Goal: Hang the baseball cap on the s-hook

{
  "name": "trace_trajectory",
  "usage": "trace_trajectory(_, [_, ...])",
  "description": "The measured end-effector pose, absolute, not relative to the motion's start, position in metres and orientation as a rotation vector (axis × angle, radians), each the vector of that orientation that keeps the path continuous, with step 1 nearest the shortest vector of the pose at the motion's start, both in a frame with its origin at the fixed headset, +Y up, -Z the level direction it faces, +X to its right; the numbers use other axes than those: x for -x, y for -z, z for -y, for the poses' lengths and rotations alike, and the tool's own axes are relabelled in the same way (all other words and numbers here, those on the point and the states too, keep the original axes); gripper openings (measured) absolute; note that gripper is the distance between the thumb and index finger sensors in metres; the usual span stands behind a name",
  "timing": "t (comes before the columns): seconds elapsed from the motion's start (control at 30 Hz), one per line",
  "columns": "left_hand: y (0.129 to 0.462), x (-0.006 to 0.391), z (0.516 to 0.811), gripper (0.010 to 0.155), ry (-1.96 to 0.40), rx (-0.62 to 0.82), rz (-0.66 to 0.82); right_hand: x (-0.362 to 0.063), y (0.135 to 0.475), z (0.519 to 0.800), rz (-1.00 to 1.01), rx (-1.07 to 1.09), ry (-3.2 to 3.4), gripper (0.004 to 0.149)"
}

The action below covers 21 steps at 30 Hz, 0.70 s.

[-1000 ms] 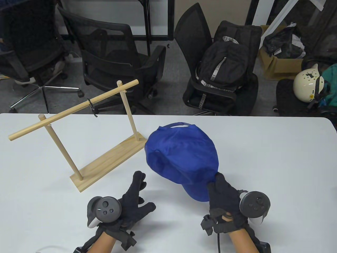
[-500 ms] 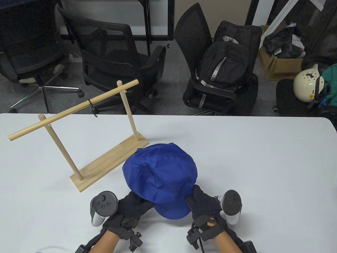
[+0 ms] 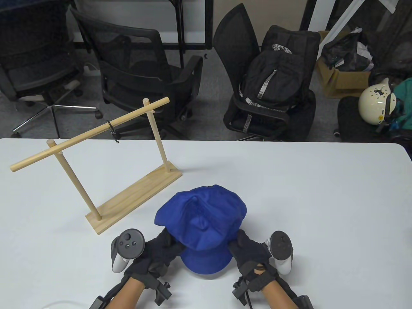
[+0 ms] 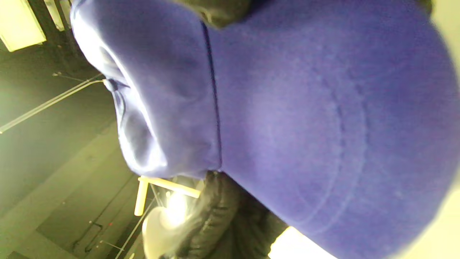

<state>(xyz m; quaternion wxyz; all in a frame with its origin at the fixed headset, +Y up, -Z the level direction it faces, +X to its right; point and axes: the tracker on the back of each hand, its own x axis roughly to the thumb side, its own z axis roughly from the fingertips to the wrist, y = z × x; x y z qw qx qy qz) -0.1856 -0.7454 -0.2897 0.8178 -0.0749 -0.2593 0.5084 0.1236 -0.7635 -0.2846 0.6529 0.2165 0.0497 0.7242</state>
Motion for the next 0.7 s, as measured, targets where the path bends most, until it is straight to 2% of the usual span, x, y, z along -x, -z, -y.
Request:
trace_trajectory(0.3, [0.284, 0.188, 0.733, 0.05, -1.031, 0.083, 0.606, -0.126, 0.284, 0.759, -0.097, -0.492, -1.706, 0.065])
trace_trajectory(0.5, [0.275, 0.192, 0.712, 0.048, -0.934, -0.114, 0.56, -0.138, 0.285, 0.752, -0.017, -0.447, -1.779, 0.072])
trace_trajectory(0.7, [0.264, 0.204, 0.68, 0.048, -0.875, -0.325, 0.471, -0.149, 0.287, 0.75, 0.011, -0.426, -1.775, 0.072])
